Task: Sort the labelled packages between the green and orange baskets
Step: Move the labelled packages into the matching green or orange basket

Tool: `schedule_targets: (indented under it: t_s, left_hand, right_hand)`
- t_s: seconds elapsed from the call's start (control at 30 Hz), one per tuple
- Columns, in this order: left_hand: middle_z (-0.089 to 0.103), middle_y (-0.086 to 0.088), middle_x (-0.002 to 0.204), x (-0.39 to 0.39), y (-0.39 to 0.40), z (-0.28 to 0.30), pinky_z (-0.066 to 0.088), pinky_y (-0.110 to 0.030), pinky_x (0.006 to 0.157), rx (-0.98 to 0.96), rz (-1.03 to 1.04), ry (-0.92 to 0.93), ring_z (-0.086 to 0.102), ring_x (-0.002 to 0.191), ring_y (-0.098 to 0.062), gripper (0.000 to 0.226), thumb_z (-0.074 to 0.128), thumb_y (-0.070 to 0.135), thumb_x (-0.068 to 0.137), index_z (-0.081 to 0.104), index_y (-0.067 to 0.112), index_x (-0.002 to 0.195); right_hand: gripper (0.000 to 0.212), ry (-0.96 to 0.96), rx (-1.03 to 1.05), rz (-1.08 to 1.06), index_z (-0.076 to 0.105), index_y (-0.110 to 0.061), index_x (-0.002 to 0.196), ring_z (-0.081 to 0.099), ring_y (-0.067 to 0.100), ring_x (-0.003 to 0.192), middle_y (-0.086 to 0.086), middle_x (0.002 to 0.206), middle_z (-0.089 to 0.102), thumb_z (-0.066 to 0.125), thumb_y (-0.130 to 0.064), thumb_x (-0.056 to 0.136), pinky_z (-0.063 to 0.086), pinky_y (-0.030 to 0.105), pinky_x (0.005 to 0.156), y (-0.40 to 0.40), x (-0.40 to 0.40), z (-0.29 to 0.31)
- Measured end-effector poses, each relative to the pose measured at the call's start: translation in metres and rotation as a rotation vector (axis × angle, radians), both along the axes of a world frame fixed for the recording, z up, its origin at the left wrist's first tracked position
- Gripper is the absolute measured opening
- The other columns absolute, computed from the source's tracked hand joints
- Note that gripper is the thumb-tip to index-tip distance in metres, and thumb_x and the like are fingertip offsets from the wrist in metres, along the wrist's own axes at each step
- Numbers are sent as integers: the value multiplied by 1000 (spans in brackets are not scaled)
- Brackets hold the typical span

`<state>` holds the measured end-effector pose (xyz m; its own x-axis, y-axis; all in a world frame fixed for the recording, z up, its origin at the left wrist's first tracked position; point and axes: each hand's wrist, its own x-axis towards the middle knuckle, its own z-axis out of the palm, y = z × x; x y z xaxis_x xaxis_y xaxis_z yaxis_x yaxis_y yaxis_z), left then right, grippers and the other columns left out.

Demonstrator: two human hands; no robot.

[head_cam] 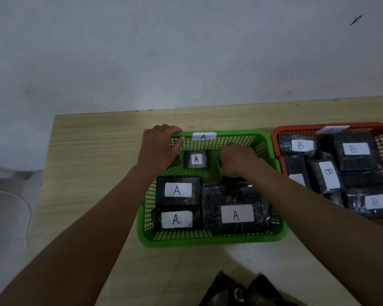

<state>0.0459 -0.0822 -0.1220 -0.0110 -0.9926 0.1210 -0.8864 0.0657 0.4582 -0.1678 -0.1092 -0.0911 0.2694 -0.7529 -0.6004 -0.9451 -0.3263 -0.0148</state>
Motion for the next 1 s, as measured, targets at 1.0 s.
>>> schedule_targets:
  t_s: [1.0]
  left_hand:
    - [68, 1, 107, 0, -1, -5, 33, -40, 93, 30, 20, 8, 58, 102, -25, 25, 58, 37, 93, 66, 22, 112]
  right_hand:
    - [32, -454, -491, -199, 60, -23, 107, 61, 25, 94, 0, 102, 64, 68, -32, 78, 41, 38, 81, 32, -17, -19]
